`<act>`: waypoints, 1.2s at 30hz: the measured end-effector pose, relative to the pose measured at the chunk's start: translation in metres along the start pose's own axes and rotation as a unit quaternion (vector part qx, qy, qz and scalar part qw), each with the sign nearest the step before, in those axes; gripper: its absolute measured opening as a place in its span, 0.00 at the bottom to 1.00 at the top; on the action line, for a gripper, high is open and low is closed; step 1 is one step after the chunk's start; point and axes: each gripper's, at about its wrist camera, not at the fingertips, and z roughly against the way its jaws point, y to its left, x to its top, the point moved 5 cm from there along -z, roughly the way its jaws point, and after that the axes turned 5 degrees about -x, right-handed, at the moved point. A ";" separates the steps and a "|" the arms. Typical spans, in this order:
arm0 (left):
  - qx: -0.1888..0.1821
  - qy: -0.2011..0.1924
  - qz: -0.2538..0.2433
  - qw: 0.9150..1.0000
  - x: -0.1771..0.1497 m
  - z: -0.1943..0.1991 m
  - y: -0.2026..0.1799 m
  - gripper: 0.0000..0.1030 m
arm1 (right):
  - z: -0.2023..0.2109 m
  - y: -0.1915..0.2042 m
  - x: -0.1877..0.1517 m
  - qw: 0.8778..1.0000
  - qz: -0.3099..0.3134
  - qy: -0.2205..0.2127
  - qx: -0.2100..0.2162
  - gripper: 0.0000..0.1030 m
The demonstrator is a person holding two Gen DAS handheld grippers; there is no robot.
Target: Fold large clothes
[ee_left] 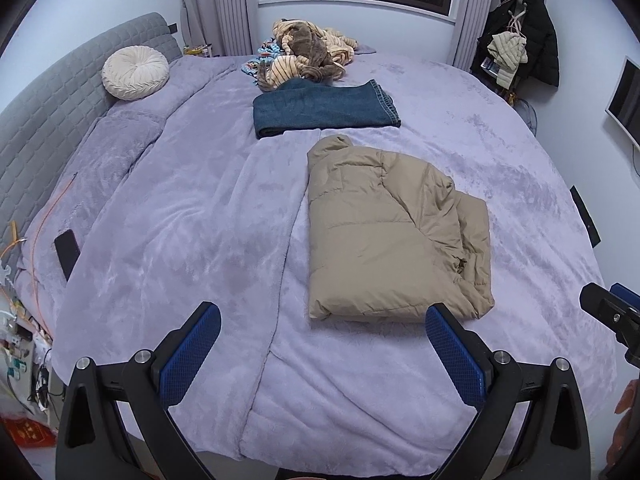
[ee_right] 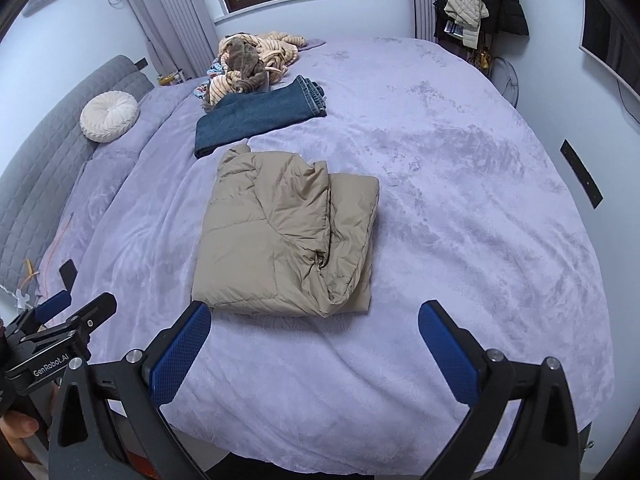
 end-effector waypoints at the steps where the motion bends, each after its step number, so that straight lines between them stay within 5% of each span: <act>1: 0.001 -0.001 -0.002 1.000 0.002 0.002 0.002 0.99 | 0.001 0.001 0.001 1.000 -0.001 -0.002 -0.003 1.00; 36: 0.012 -0.002 -0.009 1.000 0.027 0.007 0.033 0.99 | 0.003 0.024 0.023 0.999 -0.008 -0.014 -0.037 1.00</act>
